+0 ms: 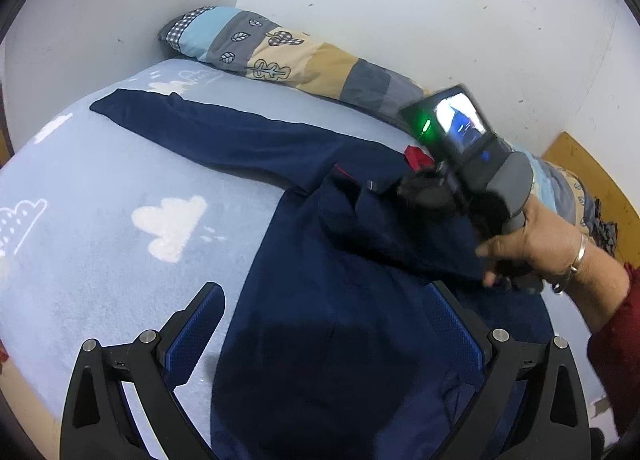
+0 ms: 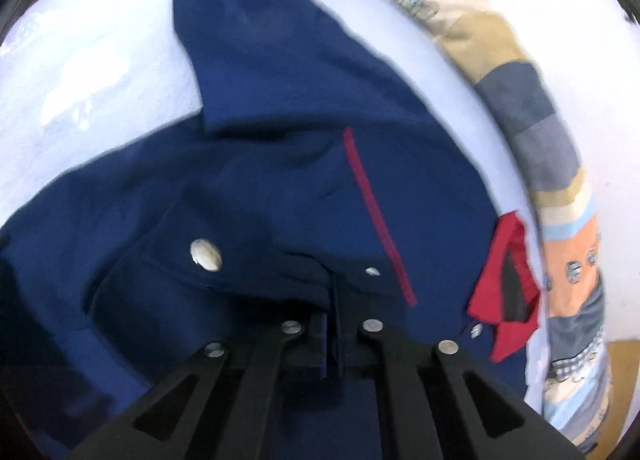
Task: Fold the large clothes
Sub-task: 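Lay the sleeve across the shirt front with the right gripper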
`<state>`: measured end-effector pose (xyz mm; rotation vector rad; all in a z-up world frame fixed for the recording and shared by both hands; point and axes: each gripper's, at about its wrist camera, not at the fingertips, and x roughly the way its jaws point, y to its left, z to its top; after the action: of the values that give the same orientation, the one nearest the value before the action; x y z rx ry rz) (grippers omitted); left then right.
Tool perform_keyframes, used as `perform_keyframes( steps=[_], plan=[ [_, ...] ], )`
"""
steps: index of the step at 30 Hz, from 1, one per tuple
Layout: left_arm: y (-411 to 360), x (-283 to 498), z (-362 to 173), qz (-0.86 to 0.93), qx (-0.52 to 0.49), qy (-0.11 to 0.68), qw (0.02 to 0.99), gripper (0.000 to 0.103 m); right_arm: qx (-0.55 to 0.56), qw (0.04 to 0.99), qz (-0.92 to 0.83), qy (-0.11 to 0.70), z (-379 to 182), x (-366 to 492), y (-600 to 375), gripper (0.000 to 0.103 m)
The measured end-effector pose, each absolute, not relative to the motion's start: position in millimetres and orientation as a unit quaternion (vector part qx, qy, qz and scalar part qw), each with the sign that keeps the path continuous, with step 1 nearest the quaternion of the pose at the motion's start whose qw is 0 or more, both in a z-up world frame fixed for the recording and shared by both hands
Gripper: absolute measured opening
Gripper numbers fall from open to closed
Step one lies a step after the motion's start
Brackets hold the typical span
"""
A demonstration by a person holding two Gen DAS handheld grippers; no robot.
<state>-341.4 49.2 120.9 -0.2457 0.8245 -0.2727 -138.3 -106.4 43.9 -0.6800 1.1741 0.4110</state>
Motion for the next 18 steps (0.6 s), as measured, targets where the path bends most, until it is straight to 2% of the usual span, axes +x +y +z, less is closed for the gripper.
perform_keyframes(
  steps=[4,7,9,12,17,18],
  plan=[
    [44.7,-340.6,121.0,-0.138,-0.111,0.4,0.899,0.1,-0.229,0.822,0.152,0.499,75.4,-122.9,-124.3,0.005],
    [43.9,-341.4,121.7,-0.136,-0.107,0.399,0.901,0.1,-0.2,0.849,0.107,0.476,77.1,-113.5,-127.0,0.021],
    [45.2,-341.2,121.7,-0.135,-0.109,0.4,0.9,0.1,-0.184,0.844,0.112,0.491,67.6,-112.1,-121.3,0.059],
    [49.1,-341.0,122.5,-0.131,-0.116,0.399,0.9,0.1,-0.219,0.8,0.142,0.54,46.7,-120.1,-101.2,0.057],
    [46.2,-340.8,121.2,-0.129,-0.116,0.4,0.9,0.1,-0.186,0.821,0.158,0.515,80.5,-139.1,-110.4,0.06],
    [45.5,-340.3,121.2,-0.13,-0.114,0.401,0.9,0.1,-0.164,0.83,0.163,0.508,89.8,-142.9,-115.9,0.065]
  ],
)
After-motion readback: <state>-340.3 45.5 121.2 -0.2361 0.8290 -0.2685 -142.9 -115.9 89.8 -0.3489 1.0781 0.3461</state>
